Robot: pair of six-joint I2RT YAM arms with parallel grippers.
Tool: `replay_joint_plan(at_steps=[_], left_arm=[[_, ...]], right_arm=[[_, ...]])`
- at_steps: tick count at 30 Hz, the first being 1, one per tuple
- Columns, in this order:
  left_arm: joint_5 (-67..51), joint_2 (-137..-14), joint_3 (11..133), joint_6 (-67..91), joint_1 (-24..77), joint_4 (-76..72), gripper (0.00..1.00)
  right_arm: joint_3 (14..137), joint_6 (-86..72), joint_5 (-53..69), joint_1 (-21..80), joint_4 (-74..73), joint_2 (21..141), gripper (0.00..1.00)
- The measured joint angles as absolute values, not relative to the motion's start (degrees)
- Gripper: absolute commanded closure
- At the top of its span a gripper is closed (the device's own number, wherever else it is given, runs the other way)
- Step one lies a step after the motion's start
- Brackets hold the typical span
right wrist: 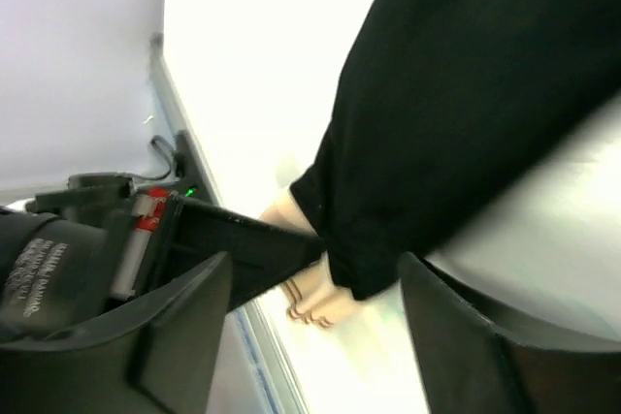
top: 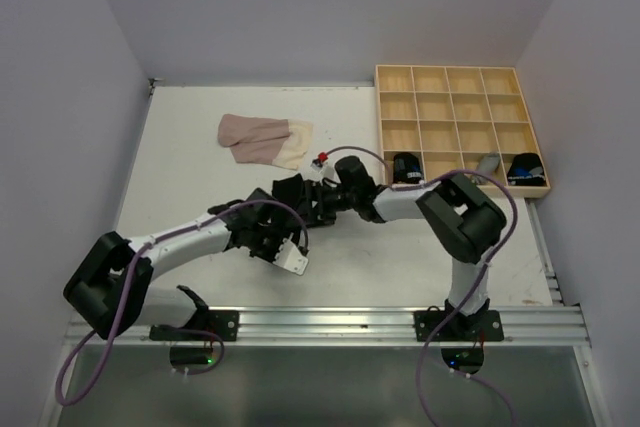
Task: Roll the underwear
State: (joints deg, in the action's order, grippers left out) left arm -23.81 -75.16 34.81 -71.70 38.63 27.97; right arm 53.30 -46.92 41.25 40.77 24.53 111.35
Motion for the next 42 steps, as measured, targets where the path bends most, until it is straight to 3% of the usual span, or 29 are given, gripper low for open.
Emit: replay_joint_plan(at_steps=[7,18,27,35,42], left_arm=[[-31.4,-86.2,46.3,-70.7,34.7,42.9,1.0],[-46.7,-115.3,72.2,-74.7,21.7,70.3,1.0],[-52.7,-127.9,80.5,-76.1,17.3,81.8,0.93],[-53.3,-129.9,82.2,-76.1,16.8,83.9,0.88],[-53.3,-130.2,82.3,-76.2,16.8,84.1,0.87]], right_arm=[[54.8,-28.1,28.8,37.1,3.5,91.1,0.18],[47.6,-14.5,23.6,40.4,-6.2,74.3,0.34],[47.4,-4.3,17.2,51.3,-2.0,80.9,0.34],[48.0,5.6,14.0,56.5,7.7,94.1,0.31],[50.4,10.9,11.4,60.1,12.5,98.7,0.31]])
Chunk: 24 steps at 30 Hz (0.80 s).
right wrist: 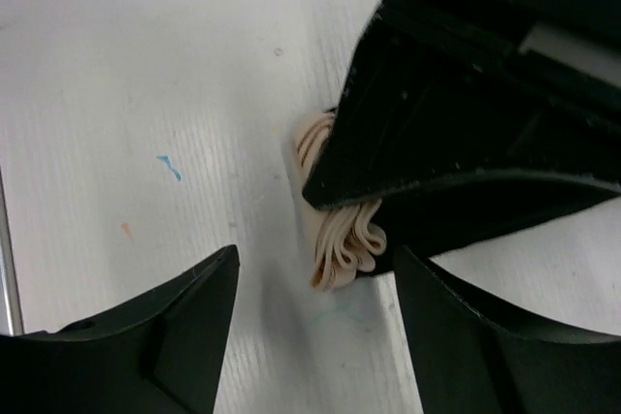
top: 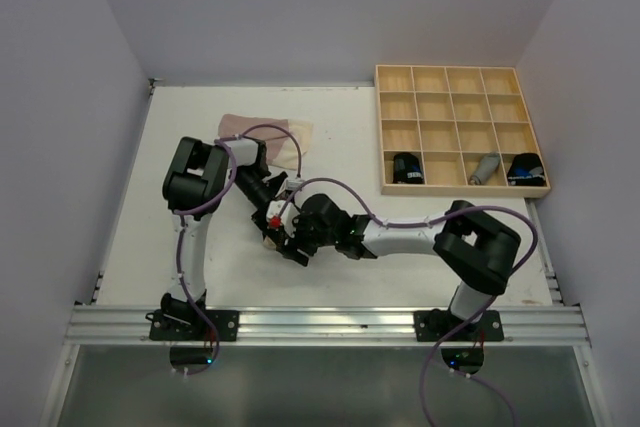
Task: Roll the underwear
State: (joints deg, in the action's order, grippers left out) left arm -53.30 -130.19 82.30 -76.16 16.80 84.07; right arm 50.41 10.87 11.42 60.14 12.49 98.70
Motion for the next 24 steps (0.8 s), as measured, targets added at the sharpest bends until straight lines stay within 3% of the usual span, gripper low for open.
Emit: replay_joint_plan(at_steps=[6,15,19,24], left_arm=[[-53.3,-130.4,82.3,-76.2,16.7,84.3,0.87],[-53.1,-130.5,82.3,-76.2,16.6,84.6,0.86],[-52.8,-130.5,82.3,-76.2,16.6,84.7,0.79],[-51.9,-129.1,81.8,-76.6,16.4,84.4,0.67]], right_arm=[[52.9,13.2,10.4,61.8,14.3,100.9,0.37],[54.0,13.2,9.9,61.4,15.7,105.0,0.6],[54.0,12.7,10.3,61.2,15.9,105.1,0.85],[54.4,11.7,12.3,60.9,15.5,105.1,0.98]])
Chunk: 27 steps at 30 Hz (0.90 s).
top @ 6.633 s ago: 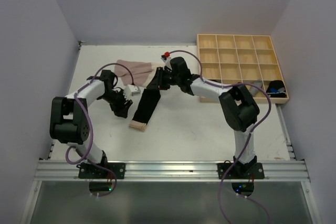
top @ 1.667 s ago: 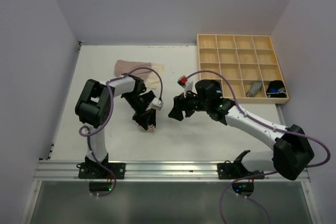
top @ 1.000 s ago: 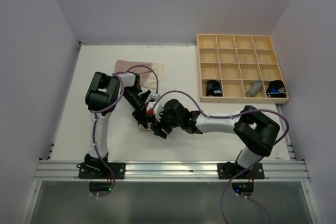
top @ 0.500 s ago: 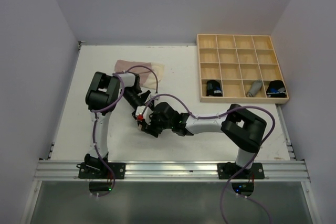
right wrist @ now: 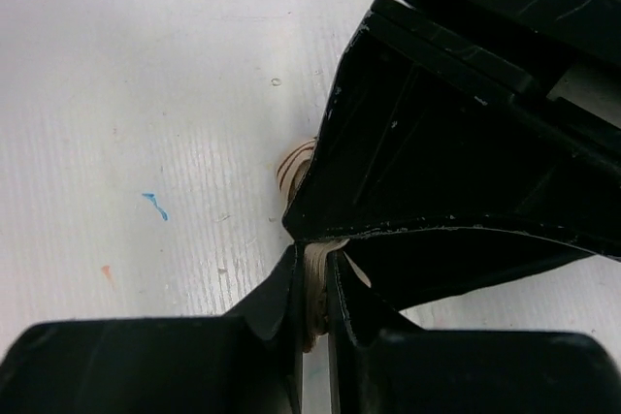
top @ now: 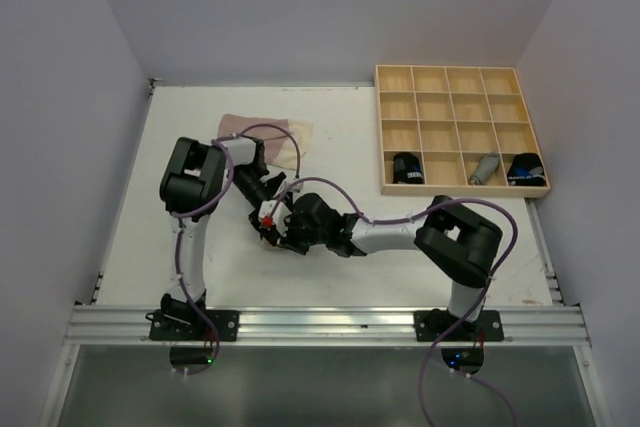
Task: Roll the underwear
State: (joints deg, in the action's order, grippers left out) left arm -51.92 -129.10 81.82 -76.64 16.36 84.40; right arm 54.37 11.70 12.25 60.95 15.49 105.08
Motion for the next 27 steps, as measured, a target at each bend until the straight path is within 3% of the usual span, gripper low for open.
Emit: replay_joint_plan(at_steps=[5,15,20,27], left_arm=[[-51.0,-124.9,81.9,-77.0,14.7,81.8,0.56],[-53.4,-111.1,82.0,-77.6,4.3,74.8,0.51],[-52.8,-96.3,69.0,-77.6,-0.4,65.9,0.51],[-46.1,-72.4,45.5,-77.1,1.0,50.3,0.5]], right_arm=[[55.2,11.1,13.7,59.9,14.6,105.1,1.0],[55.4,3.6,22.8,55.2,13.8,106.0,1.0],[58.7,-5.5,30.2,50.4,13.5,109.6,1.0],[68.7,-13.9,35.8,47.9,8.0,116.7,1.0]])
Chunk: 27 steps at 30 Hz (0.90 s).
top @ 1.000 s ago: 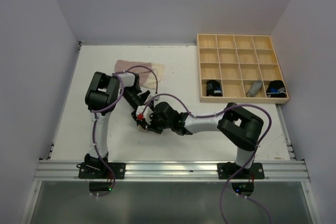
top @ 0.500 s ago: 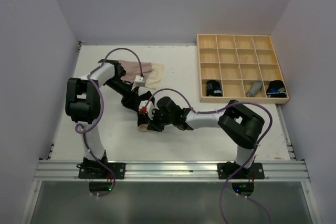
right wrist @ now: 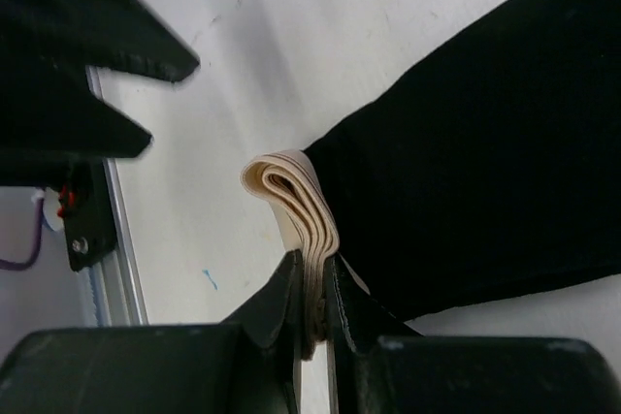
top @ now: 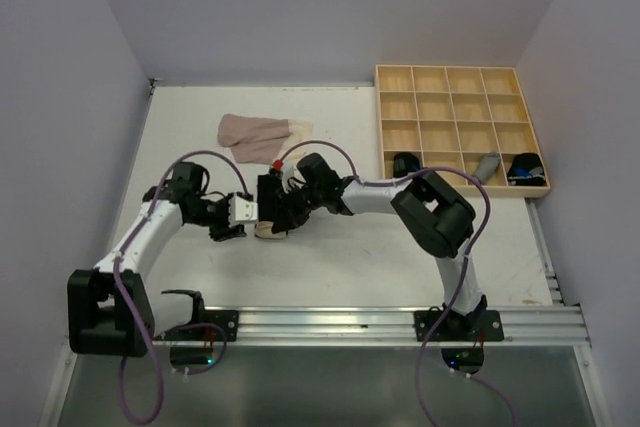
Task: Roll the underwear
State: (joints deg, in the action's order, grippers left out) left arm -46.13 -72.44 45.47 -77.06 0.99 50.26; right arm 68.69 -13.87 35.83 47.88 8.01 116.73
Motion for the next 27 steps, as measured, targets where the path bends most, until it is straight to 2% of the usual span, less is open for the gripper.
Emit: replay_joint_plan(at_steps=[6,10,20,27], left_arm=[[-37.3,-58.4,29.8,-75.5,11.0,35.7,0.48],[-32.6,-53.1,23.9,-75.4,16.3,27.3,0.47],[-26.3,-58.6,21.4,-75.5,19.3,13.8,0.46],[-24.6,-61.6,20.9,-77.5,20.7,10.0,0.47]], right_arm=[[75.3,-22.2,42.1,46.0,6.7,123.1,1.0],[77.3,-27.6,46.0,44.2,7.3,126.3,1.0],[79.7,-33.7,49.7,42.9,7.9,130.1,1.0],[81.5,-35.0,51.3,42.9,7.7,131.9,1.0]])
